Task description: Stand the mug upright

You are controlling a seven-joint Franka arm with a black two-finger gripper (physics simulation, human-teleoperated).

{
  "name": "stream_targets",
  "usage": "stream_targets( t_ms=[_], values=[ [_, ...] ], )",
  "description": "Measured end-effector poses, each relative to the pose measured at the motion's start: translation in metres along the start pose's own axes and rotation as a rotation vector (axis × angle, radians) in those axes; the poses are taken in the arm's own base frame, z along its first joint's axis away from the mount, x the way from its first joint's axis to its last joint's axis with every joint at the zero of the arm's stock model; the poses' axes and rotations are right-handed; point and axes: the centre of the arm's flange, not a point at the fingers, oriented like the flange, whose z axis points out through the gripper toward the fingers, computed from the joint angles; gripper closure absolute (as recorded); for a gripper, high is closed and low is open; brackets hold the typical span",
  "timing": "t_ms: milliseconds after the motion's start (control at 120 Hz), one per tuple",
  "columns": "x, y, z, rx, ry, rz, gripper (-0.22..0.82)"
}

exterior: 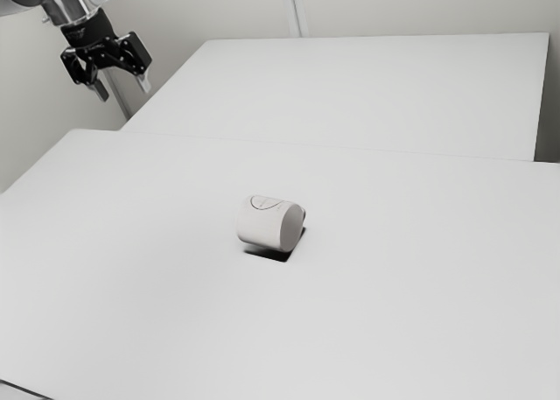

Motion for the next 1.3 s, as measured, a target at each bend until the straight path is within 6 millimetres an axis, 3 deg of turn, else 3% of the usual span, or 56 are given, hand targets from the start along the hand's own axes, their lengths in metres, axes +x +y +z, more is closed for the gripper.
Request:
stream_targets(
  t_ms=[108,200,417,500,617,658,742,800,975,1125,1300],
  values=[
    [-0.002,0.002,0.006,-0.006,-0.018,0.001,0.01],
    [-0.003,0.004,0.04,-0.026,-0.085,-0.003,0.01],
    [-0.021,0.01,0.199,-0.306,-0.276,-0.023,0.01],
    [-0.025,0.011,0.241,-0.435,-0.264,-0.034,0.02],
    [-0.012,-0.002,0.267,-0.555,-0.178,-0.03,0.02],
    [-0.004,-0.028,0.275,-0.596,-0.133,-0.062,0.02],
    [0.006,-0.101,0.29,-0.671,-0.03,-0.159,0.02],
    [0.01,-0.12,0.301,-0.72,0.02,-0.17,0.02],
    [0.014,-0.114,0.325,-0.876,0.112,-0.093,0.02],
    [0.016,-0.102,0.372,-1.013,0.148,-0.065,0.02],
    [0.021,-0.081,0.397,-1.102,0.215,0.001,0.02]
  ],
)
